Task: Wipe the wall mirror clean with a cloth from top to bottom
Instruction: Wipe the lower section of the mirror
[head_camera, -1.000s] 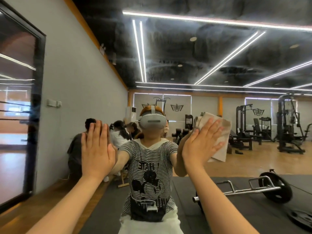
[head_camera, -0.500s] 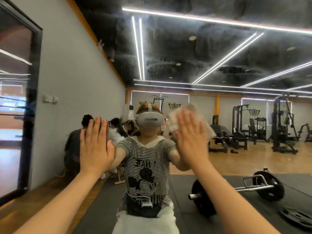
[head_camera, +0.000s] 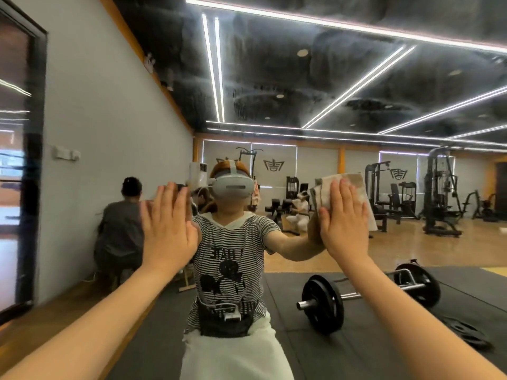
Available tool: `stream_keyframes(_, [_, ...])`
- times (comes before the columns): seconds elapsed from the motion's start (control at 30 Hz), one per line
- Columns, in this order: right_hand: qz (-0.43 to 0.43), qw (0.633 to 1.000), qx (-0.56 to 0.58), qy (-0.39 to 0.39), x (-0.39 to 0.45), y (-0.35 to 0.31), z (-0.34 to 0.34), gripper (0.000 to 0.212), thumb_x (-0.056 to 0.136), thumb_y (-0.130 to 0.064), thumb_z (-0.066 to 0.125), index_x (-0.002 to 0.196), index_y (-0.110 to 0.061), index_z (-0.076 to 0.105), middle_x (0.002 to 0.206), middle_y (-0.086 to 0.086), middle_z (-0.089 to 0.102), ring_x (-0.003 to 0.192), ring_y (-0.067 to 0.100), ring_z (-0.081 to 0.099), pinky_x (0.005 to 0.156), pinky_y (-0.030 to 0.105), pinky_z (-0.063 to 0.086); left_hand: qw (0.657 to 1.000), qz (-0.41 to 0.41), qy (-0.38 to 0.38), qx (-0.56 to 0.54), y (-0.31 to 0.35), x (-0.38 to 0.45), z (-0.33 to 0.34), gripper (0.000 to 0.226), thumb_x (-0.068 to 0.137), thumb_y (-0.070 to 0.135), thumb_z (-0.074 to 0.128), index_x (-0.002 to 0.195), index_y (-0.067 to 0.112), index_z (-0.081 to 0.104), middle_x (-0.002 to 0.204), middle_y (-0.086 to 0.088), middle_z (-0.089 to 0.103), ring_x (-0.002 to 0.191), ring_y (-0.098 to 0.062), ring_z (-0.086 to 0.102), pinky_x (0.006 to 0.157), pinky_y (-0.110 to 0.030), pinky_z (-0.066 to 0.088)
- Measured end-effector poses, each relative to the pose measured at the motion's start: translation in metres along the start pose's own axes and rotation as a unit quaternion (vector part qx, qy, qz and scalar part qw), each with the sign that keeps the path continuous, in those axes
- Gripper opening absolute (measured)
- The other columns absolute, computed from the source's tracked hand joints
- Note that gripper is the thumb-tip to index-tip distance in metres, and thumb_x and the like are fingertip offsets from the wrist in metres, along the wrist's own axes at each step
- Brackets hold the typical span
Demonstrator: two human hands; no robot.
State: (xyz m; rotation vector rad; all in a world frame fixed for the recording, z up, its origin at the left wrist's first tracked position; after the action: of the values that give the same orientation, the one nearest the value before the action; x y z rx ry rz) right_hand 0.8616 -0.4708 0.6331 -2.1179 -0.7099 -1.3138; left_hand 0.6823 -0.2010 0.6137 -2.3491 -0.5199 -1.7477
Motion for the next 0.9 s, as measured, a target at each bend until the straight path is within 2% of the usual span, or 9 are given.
stream_keyframes(0.1, [-0.038, 0.998, -0.037, -0.029, 0.001, 0.002, -0.011, 0.067, 0.097, -0.045, 0.018, 0.154, -0.01, 0.015, 0.16, 0.012, 0.019, 0.148, 0.027, 0.016, 0.119, 0.049, 0.014, 0.986, 0.165, -0.018, 0.02, 0.043, -0.007, 0.013, 0.068, 0.079, 0.027, 0.039, 0.143, 0.01, 0.032, 0.152, -0.019, 0.032, 0.142, -0.031, 0.02, 0.118, -0.054, 0.009])
stream_keyframes(0.2, [-0.081, 0.989, -0.104, -0.069, 0.003, 0.007, -0.021, 0.064, 0.103, -0.043, 0.026, 0.154, -0.014, 0.001, 0.162, 0.009, 0.007, 0.149, 0.026, 0.008, 0.118, 0.044, 0.005, 0.964, 0.265, -0.008, 0.02, 0.099, -0.002, 0.026, 0.069, 0.076, 0.03, 0.036, 0.141, 0.01, 0.034, 0.15, -0.018, 0.038, 0.141, -0.03, 0.025, 0.114, -0.052, 0.014])
stream_keyframes(0.3, [-0.097, 0.977, -0.157, -0.108, 0.006, 0.011, -0.028, 0.073, 0.102, -0.044, 0.034, 0.144, -0.022, -0.022, 0.163, 0.005, -0.007, 0.15, 0.023, -0.001, 0.114, 0.038, -0.007, 0.969, 0.243, 0.003, -0.033, 0.154, 0.017, 0.032, 0.068, 0.075, 0.03, 0.035, 0.139, 0.008, 0.039, 0.145, -0.018, 0.045, 0.138, -0.03, 0.029, 0.111, -0.051, 0.018])
stream_keyframes(0.43, [-0.095, 0.969, -0.185, -0.132, 0.008, 0.011, -0.031, 0.072, 0.103, -0.046, 0.031, 0.14, -0.023, -0.027, 0.162, 0.004, -0.013, 0.15, 0.021, -0.005, 0.115, 0.037, -0.006, 0.973, 0.223, 0.0, -0.055, 0.188, 0.027, 0.047, 0.066, 0.08, 0.032, 0.031, 0.136, 0.001, 0.052, 0.144, -0.019, 0.048, 0.137, -0.031, 0.029, 0.112, -0.05, 0.018])
stream_keyframes(0.6, [-0.09, 0.976, -0.162, -0.116, 0.006, 0.012, -0.024, 0.068, 0.103, -0.041, 0.032, 0.153, -0.021, -0.009, 0.163, 0.004, -0.006, 0.15, 0.024, -0.001, 0.121, 0.042, 0.002, 0.971, 0.237, 0.017, -0.025, 0.186, 0.025, 0.059, 0.066, 0.087, 0.033, 0.027, 0.142, 0.002, 0.045, 0.15, -0.019, 0.039, 0.141, -0.033, 0.033, 0.116, -0.052, 0.012])
stream_keyframes(0.7, [-0.101, 0.975, -0.162, -0.109, 0.004, 0.018, -0.015, 0.066, 0.101, -0.046, 0.02, 0.153, -0.017, -0.009, 0.16, 0.004, -0.011, 0.149, 0.023, -0.007, 0.121, 0.042, -0.001, 0.971, 0.236, 0.012, -0.023, 0.186, 0.025, 0.059, 0.066, 0.089, 0.035, 0.025, 0.143, 0.003, 0.042, 0.152, -0.018, 0.037, 0.142, -0.032, 0.031, 0.117, -0.052, 0.01])
stream_keyframes(0.77, [-0.129, 0.973, -0.173, -0.079, 0.004, 0.02, -0.011, 0.067, 0.099, -0.046, 0.015, 0.152, -0.011, -0.007, 0.157, 0.008, -0.009, 0.146, 0.022, -0.009, 0.117, 0.041, -0.003, 0.971, 0.237, 0.011, -0.022, 0.187, 0.024, 0.06, 0.065, 0.09, 0.035, 0.026, 0.144, 0.003, 0.042, 0.152, -0.018, 0.036, 0.143, -0.032, 0.028, 0.117, -0.052, 0.012])
stream_keyframes(0.83, [-0.179, 0.966, -0.186, -0.028, 0.007, 0.022, -0.012, 0.068, 0.1, -0.043, 0.022, 0.153, -0.005, 0.004, 0.156, 0.014, 0.002, 0.146, 0.023, -0.002, 0.116, 0.047, 0.003, 0.972, 0.234, 0.023, -0.025, 0.187, 0.023, 0.061, 0.065, 0.089, 0.034, 0.028, 0.144, 0.002, 0.042, 0.152, -0.018, 0.037, 0.142, -0.031, 0.025, 0.116, -0.052, 0.015])
stream_keyframes(0.9, [-0.23, 0.953, -0.196, 0.004, 0.013, 0.027, -0.014, 0.065, 0.102, -0.044, 0.022, 0.152, -0.004, 0.01, 0.157, 0.013, 0.006, 0.145, 0.021, 0.002, 0.118, 0.044, 0.005, 0.971, 0.233, 0.041, -0.03, 0.187, 0.023, 0.061, 0.063, 0.088, 0.033, 0.03, 0.142, 0.002, 0.043, 0.151, -0.018, 0.038, 0.141, -0.031, 0.024, 0.115, -0.052, 0.016])
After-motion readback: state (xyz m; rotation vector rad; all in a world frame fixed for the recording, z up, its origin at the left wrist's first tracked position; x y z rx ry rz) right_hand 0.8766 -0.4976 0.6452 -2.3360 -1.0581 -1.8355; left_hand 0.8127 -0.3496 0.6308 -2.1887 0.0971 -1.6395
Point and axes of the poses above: each hand's wrist, its own x-axis towards the middle knuckle, its own z-axis out of the palm, y = z × x, the point moved 4 cm from there along x, towards the middle knuckle
